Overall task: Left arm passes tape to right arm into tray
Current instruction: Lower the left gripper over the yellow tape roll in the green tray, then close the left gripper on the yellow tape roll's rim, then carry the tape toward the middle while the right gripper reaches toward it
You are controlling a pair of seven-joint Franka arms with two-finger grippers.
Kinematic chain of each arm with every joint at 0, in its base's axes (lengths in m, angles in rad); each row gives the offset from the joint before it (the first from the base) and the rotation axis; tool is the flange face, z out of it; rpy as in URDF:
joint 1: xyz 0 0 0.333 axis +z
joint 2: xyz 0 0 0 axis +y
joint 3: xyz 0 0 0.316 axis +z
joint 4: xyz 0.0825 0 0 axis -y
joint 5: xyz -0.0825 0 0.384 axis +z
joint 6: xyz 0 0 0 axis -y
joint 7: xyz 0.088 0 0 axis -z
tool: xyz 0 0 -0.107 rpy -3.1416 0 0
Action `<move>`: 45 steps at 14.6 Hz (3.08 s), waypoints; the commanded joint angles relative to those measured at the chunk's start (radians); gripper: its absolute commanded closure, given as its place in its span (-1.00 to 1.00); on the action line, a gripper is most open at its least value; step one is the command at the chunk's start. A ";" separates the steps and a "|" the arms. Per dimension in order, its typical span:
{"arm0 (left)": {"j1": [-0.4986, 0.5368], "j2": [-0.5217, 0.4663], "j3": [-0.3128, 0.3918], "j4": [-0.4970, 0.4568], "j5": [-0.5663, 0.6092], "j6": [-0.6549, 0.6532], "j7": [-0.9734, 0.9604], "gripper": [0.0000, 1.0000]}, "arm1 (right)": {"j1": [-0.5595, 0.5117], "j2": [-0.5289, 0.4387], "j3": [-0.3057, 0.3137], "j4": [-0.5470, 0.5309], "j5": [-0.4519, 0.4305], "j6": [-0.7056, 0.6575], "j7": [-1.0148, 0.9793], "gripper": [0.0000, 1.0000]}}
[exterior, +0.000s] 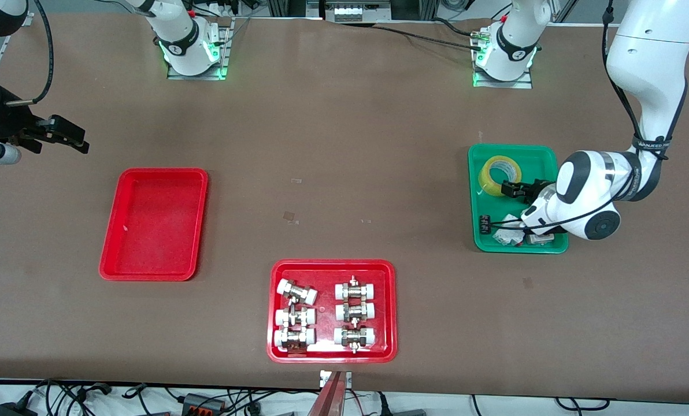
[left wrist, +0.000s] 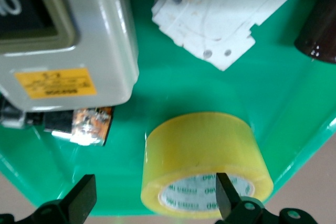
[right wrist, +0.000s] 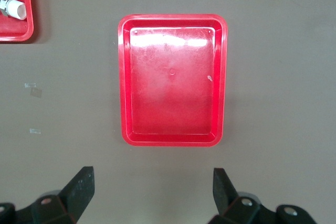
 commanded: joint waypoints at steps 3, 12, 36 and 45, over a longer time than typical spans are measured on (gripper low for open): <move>-0.003 -0.079 -0.004 -0.110 -0.007 0.077 0.016 -0.82 | -0.002 0.012 0.000 0.017 0.000 -0.008 -0.011 -1.00; 0.009 -0.082 -0.005 -0.118 0.000 0.057 0.022 -0.24 | -0.002 0.012 0.000 0.015 0.002 -0.010 -0.002 -1.00; -0.069 -0.086 -0.197 0.671 -0.300 -0.319 0.287 0.98 | 0.085 0.151 0.000 0.027 0.003 -0.004 -0.011 -1.00; -0.399 0.102 -0.205 0.680 -0.404 0.093 -0.117 0.99 | 0.148 0.351 0.015 0.182 0.451 0.007 -0.100 -1.00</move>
